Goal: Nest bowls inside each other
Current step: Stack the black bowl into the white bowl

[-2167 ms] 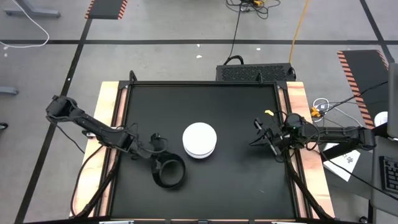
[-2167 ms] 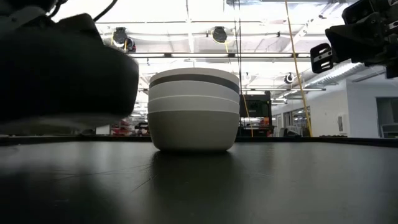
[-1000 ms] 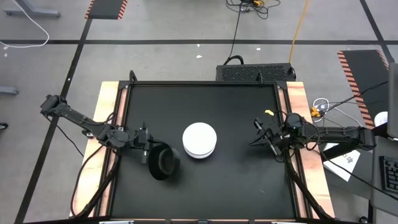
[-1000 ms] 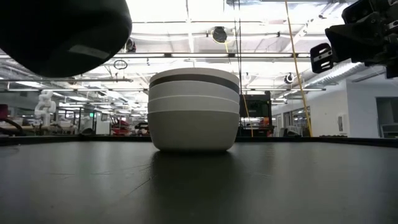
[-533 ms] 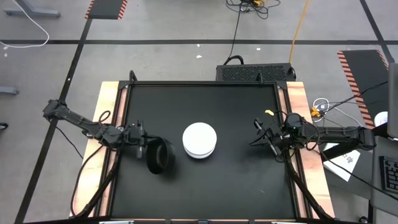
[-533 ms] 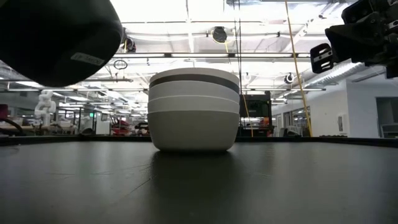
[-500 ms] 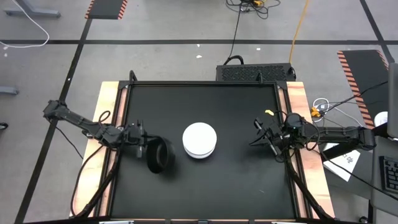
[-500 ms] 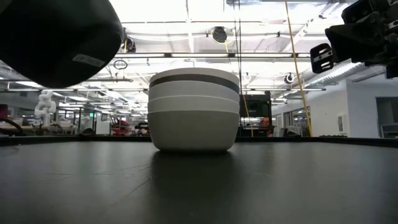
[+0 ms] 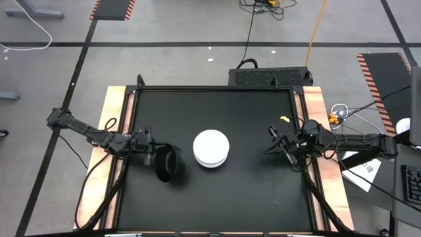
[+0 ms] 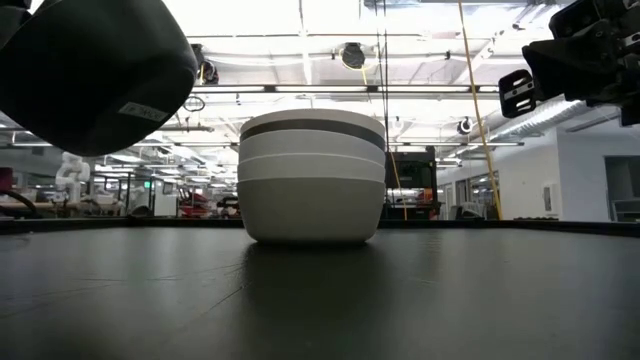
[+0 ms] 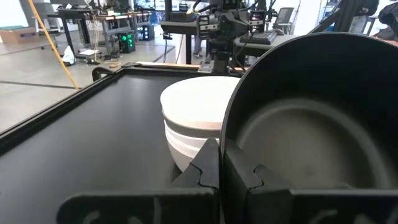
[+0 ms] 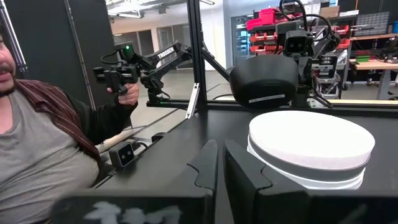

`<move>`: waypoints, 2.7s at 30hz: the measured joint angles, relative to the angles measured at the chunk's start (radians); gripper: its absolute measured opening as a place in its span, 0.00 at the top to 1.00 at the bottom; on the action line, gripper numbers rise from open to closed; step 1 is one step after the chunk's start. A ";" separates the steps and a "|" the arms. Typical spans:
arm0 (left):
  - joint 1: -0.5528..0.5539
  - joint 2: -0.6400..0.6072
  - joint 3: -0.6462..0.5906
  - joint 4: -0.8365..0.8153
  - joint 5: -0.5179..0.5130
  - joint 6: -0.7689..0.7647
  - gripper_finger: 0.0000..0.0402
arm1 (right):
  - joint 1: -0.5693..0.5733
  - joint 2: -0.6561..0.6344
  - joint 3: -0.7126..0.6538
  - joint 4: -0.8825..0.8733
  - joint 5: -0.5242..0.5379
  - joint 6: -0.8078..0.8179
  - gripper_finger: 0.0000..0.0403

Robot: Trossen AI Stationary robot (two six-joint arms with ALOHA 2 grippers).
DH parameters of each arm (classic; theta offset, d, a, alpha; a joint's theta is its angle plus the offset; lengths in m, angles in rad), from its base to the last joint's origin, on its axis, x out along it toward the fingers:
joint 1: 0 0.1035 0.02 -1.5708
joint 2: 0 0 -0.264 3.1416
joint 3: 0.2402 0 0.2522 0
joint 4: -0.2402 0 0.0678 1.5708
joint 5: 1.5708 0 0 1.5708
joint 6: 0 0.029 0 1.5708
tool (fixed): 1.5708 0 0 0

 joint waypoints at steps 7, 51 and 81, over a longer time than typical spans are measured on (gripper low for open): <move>0.002 0.000 0.000 0.007 -0.004 0.001 1.00 | 0.000 0.000 0.000 0.000 0.000 0.000 0.96; 0.700 1.038 0.859 -0.135 0.790 0.098 1.00 | 0.000 0.000 0.000 0.003 0.000 -0.018 0.96; 0.666 1.307 1.142 -0.554 0.793 0.115 1.00 | 0.000 0.000 0.000 -0.022 -0.003 -0.049 0.96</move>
